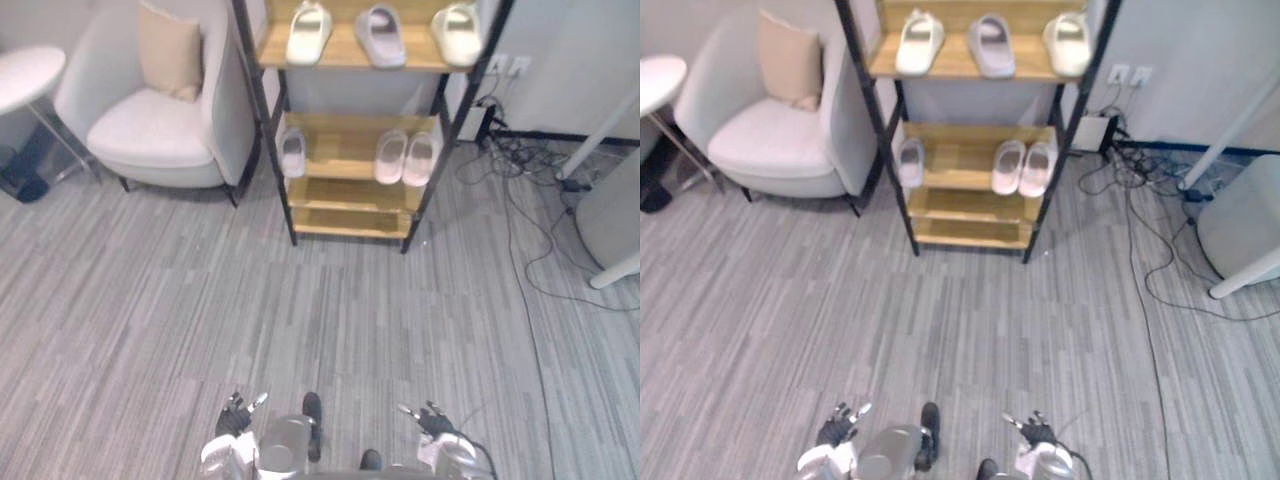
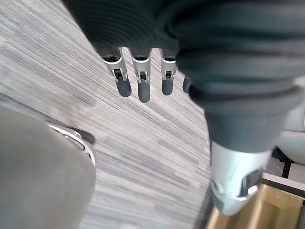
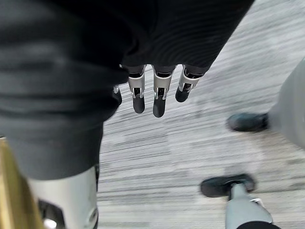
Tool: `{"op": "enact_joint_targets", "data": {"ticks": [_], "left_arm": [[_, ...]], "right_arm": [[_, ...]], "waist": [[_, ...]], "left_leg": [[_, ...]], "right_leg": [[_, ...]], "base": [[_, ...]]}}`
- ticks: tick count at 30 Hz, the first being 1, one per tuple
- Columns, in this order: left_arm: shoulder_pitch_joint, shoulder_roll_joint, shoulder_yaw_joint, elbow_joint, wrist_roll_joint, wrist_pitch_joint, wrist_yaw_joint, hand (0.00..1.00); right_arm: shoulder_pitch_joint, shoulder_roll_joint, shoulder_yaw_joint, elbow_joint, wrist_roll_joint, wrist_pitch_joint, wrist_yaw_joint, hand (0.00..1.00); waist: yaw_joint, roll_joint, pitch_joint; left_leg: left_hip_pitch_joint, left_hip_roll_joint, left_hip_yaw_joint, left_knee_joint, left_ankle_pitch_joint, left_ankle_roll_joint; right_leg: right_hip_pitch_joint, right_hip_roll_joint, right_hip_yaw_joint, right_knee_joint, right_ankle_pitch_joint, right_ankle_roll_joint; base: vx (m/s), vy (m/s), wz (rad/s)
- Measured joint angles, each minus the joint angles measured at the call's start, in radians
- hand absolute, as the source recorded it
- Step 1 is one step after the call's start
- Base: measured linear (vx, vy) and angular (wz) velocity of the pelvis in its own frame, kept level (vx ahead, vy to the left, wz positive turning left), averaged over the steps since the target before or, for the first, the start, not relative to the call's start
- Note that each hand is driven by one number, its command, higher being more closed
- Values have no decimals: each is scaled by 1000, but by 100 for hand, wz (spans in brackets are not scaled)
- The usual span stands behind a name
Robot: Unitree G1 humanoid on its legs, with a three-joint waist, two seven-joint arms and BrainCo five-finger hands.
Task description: Organize the slippers on the shoe rack
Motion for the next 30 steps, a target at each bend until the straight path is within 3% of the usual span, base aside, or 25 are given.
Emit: {"op": "enact_joint_targets", "data": {"ticks": [1, 2, 3, 4, 5, 7, 8, 9, 10, 11, 12, 13, 14, 15, 16, 19, 21, 22, 23, 24, 25, 27, 28, 29, 30], "left_arm": [[-4, 22, -25, 21, 11, 3, -1, 0], [-5, 31, -34, 24, 16, 5, -3, 0], [-5, 57, -55, 31, 27, 11, -8, 0], [-5, 63, -58, 36, 29, 14, -11, 0], [-3, 77, -78, 50, 35, 20, -16, 0], [-5, 74, -82, 52, 35, 20, -16, 0], [-17, 69, -83, 53, 36, 21, -16, 0], [-20, 61, -83, 53, 36, 22, -15, 0], [-20, 60, -83, 53, 37, 22, -15, 0], [-20, 58, -83, 53, 40, 21, -15, 0], [-20, 58, -83, 53, 41, 21, -14, 0], [-14, 62, -81, 53, 48, 20, -14, 0], [-12, 65, -81, 52, 50, 19, -14, 0], [-16, 62, -79, 51, 58, 20, -13, 0], [-15, 38, -73, 54, 62, 18, -17, 0], [-15, 5, -48, 61, 67, 20, -17, 0], [-18, 1, -34, 59, 74, 20, -17, 0], [-17, -12, -31, 55, 74, 20, -16, 0], [-17, -15, -32, 46, 74, 20, -16, 0], [-17, -14, -32, 39, 74, 20, -16, 0], [-17, -8, -36, 20, 74, 19, -16, 0], [-20, -11, -35, 11, 72, 18, -16, 0], [-21, -11, -42, 2, 72, 17, -15, 0], [-19, -12, -41, 1, 69, 16, -15, 0], [-16, -12, -41, 2, 69, 15, -14, 0]], "right_arm": [[9, 7, 25, 0, -3, -1, 10, 0], [10, 9, 27, -1, -8, 0, 14, 0], [11, 10, 25, -7, -26, -1, 17, 0], [13, 9, 25, -7, -31, -1, 17, 0], [15, 6, 26, -7, -37, -4, 17, 0], [5, 2, 26, -7, -37, -5, 17, 0], [-9, -4, 26, -3, -37, -4, 17, 0], [-19, -15, 26, -3, -37, -4, 17, 0], [-21, -17, 26, -3, -37, -4, 17, 0], [-24, -24, 25, -4, -37, -3, 17, 0], [-25, -24, 25, -5, -37, -3, 17, 0], [-24, -22, 25, -6, -38, -2, 17, 0], [-22, -19, 25, -5, -38, -2, 17, 0], [-16, -23, 21, -4, -38, 0, 18, 0], [-28, -32, 3, -3, -38, -1, 17, 0], [-29, -30, -18, 2, -38, -2, 17, 0], [-28, -28, -17, 2, -37, 0, 17, 0], [-23, -29, -12, 3, -37, 4, 15, 0], [-21, -28, -12, 2, -36, 5, 15, 0], [-20, -27, -12, 3, -36, 5, 15, 0], [-17, -23, -11, 4, -36, 6, 13, 0], [-19, -21, -11, 4, -34, 6, 9, 0], [-19, -23, -13, 3, -34, 5, 5, 0], [-7, -25, -12, 1, -34, 5, 0, 0], [-3, -26, -12, 0, -34, 5, -1, 0]], "waist": [[-7, -24, -1], [-9, -31, 2], [-16, -49, 0], [-19, -52, -1], [-41, -54, -1], [-46, -51, -1], [-48, -41, 5], [-54, -26, 17], [-55, -23, 19], [-63, -24, 26], [-64, -27, 28], [-67, -42, 38], [-67, -51, 38], [-78, -67, 35], [-78, -24, 25], [-87, 3, 20], [-87, 11, 22], [-80, 38, 23], [-77, 42, 23], [-75, 41, 24], [-60, 35, 23], [-49, 32, 25], [-42, 28, 27], [-37, 19, 30], [-37, 18, 26]], "left_leg": [[102, -29, -8, -63, -43, 4], [127, -43, -10, -75, -51, 1], [201, -61, -13, -109, -66, 7], [218, -63, -14, -117, -67, 8], [279, -59, -35, -149, -81, 10], [302, -53, -54, -171, -83, 8], [317, -40, -74, -183, -90, -3], [337, -20, -90, -197, -98, -16], [340, -18, -94, -198, -101, -21], [370, -17, -117, -199, -118, -50], [381, -19, -121, -198, -124, -59], [424, -32, -142, -198, -147, -94], [437, -38, -152, -198, -156, -103], [487, -38, -192, -196, -196, -105], [486, 13, -199, -190, -206, -108], [423, 68, -230, -36, -207, -109], [340, 99, -233, 207, -202, -117], [234, 154, -206, 496, -229, -148], [187, 170, -181, 565, -255, -140], [169, 172, -169, 579, -265, -132], [82, 153, -123, 537, -308, -98], [32, 118, -129, 441, -317, -86], [-1, 65, -162, 236, -285, -88], [-3, 31, -180, 131, -161, -97], [9, 24, -177, 107, -129, -99]], "right_leg": [[-113, -61, -38, 350, -32, 60], [-147, -85, -58, 436, -34, 56], [-203, -137, -105, 583, -61, 11], [-212, -146, -121, 597, -70, -3], [-251, -165, -203, 553, -110, -53], [-294, -150, -239, 438, -109, -57], [-336, -113, -250, 275, -82, -68], [-361, -65, -240, 110, -13, -74], [-364, -55, -236, 78, 6, -75], [-382, -22, -194, -92, 137, -70], [-384, -20, -186, -105, 156, -72], [-374, -20, -164, -133, 215, -100], [-371, -23, -158, -135, 229, -116], [-359, -25, -129, -97, 317, -178], [-364, 8, -154, -61, 263, -177], [-325, 59, -202, -75, 206, -192], [-256, 95, -203, -119, 188, -204], [-168, 143, -194, -156, 168, -226], [-136, 153, -191, -166, 159, -231], [-125, 153, -191, -169, 156, -232], [-91, 141, -166, -172, 139, -229], [-78, 121, -141, -173, 132, -218], [-67, 88, -119, -170, 112, -191], [-60, 61, -96, -169, 88, -175], [-56, 54, -89, -171, 87, -172]], "base": [[249, 102, -8], [340, 98, 4], [324, 57, 9], [438, 55, 39], [355, 29, 49], [381, -1, 45], [549, -40, 39], [470, -38, 38], [449, -91, 50], [361, -95, 40], [570, -165, 63], [400, -139, 41], [540, -198, 79], [604, -235, 62], [599, -240, 62], [440, -207, 32], [375, -178, 8], [352, -110, -13], [344, -77, -17], [329, -13, -33], [368, 30, -42], [268, 82, -44], [187, 171, -41], [221, 208, -40], [216, 176, -20]]}}
